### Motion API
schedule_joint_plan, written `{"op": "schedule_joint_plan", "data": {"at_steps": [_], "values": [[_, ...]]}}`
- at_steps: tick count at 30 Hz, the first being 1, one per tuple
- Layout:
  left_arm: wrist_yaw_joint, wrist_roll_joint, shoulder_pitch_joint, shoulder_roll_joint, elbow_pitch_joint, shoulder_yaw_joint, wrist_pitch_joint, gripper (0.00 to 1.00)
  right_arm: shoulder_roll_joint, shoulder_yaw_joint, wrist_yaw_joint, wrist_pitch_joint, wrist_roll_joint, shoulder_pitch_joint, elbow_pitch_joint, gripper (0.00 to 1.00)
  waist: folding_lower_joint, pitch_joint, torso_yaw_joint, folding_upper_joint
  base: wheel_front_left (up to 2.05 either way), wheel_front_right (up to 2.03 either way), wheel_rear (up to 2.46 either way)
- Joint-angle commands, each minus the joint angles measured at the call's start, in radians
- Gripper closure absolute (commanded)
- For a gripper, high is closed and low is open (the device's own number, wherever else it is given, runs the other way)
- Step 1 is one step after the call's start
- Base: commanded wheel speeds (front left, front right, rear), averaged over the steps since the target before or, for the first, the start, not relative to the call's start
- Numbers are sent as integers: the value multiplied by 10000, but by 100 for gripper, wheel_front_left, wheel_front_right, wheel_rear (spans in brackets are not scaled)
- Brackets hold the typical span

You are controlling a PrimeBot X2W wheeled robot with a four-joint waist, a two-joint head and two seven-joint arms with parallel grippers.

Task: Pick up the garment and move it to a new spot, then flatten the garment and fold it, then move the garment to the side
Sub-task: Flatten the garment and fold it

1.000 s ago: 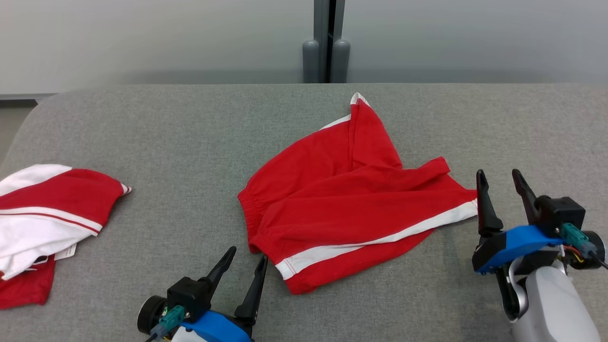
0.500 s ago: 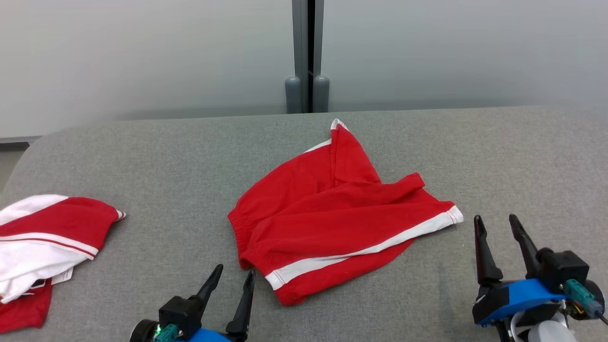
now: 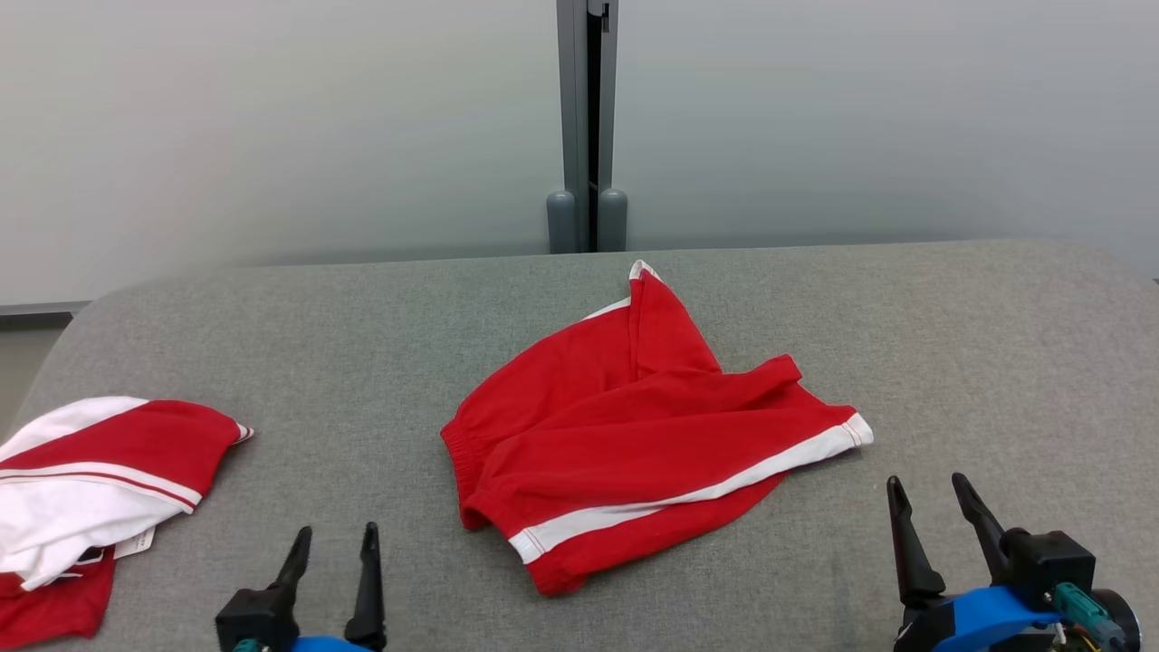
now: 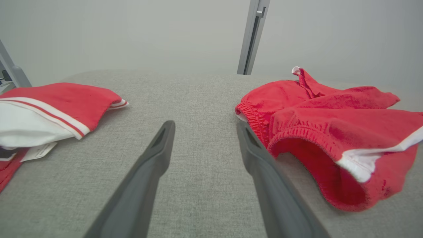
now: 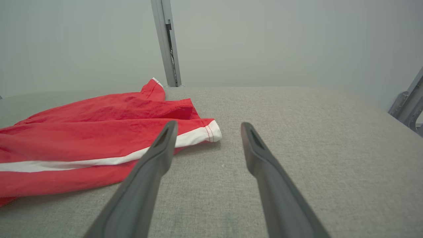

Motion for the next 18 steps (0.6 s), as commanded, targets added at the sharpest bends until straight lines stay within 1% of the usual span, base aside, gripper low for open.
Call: {"op": "schedule_joint_plan", "data": {"at_steps": [1,5,11,15,18], "values": [[29,40,94,-22,-32,92,-28,0,-36,-17,2,-8,-24,181,-15,0,1,-19,7,0,0,0,0],[80,215,202,-66,-36,702,-29,0,-36,42,3,-8,20,267,-10,0,1,-118,12,0,0,0,0],[-95,468,225,-155,-84,1101,-29,0,-36,83,2,-8,81,340,5,0,1,-137,-3,0,0,0,0],[-444,282,137,-240,-259,855,-29,0,-36,149,3,-8,135,247,6,0,1,-18,-64,0,0,0,0],[-654,-262,133,-281,-262,186,-28,0,-36,217,3,-8,168,158,41,0,1,118,-160,0,0,0,0]]}}
